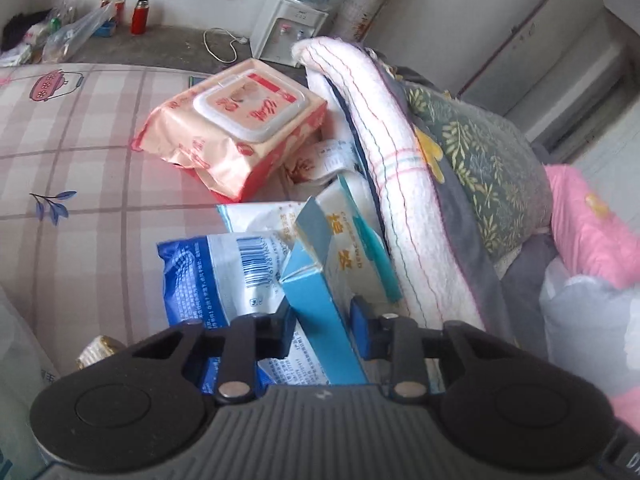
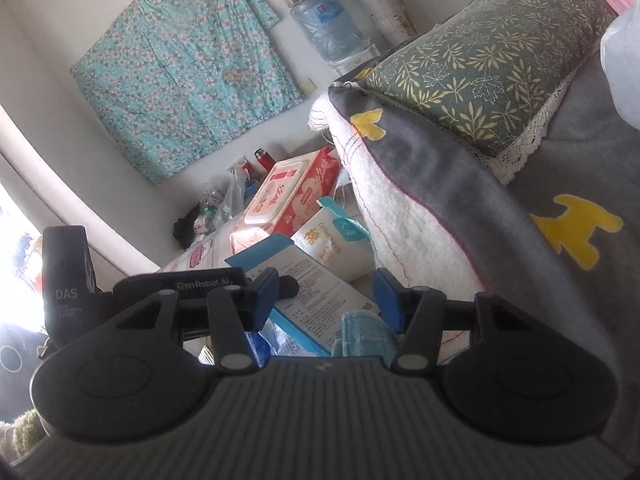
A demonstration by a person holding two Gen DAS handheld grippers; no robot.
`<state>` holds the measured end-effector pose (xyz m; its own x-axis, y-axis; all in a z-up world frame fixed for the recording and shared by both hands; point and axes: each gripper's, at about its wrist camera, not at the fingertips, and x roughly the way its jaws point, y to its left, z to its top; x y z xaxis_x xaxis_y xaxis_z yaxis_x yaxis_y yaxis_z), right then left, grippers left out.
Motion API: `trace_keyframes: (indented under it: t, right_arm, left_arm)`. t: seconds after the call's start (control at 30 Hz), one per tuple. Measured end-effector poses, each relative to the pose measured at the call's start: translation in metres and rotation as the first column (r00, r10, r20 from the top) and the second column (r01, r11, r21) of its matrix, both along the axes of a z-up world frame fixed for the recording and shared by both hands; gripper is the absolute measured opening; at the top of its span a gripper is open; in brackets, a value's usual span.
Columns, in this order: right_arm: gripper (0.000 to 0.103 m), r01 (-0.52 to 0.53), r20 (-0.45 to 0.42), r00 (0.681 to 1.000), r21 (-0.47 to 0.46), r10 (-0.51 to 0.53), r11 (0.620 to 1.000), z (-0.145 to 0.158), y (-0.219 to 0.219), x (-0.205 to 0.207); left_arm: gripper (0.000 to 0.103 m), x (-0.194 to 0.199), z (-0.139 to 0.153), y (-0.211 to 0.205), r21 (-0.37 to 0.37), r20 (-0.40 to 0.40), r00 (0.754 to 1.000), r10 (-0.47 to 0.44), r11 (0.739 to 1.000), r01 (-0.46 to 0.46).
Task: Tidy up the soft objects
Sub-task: 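Move the left tool to the blue bandage box and grasp it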
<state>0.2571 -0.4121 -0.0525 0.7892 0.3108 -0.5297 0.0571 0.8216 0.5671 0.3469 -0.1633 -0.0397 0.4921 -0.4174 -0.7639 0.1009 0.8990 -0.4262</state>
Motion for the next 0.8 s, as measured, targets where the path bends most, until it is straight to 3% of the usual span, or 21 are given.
trace_keyframes:
  t: [0.27,0.43,0.53,0.63,0.8]
  right_arm:
    - [0.052,-0.046,0.027,0.999,-0.007,0.046,0.999,0.012,0.017,0.007]
    - [0.053,-0.102,-0.002,0.995,0.027,0.102,0.994,0.010,0.030,0.034]
    - [0.051,-0.139,-0.062,0.988,0.069,0.144,0.988,-0.002,0.041,0.058]
    - [0.046,-0.147,-0.120,0.980,0.105,0.160,0.983,-0.017,0.049,0.081]
    - [0.039,-0.147,-0.159,0.973,0.134,0.168,0.980,-0.033,0.054,0.103]
  left_arm:
    - [0.026,0.003,0.027,0.041,-0.076,-0.004,0.999,-0.042,0.996,0.042]
    - [0.031,0.018,0.017,0.066,-0.142,-0.074,0.996,-0.054,0.989,0.043]
    - [0.039,0.021,0.005,0.073,-0.108,-0.103,0.994,-0.018,0.994,0.007]
    - [0.041,0.022,-0.003,0.076,-0.079,-0.126,0.992,-0.005,0.997,-0.005]
    - [0.046,0.022,-0.007,0.084,-0.084,-0.136,0.991,0.012,0.996,-0.023]
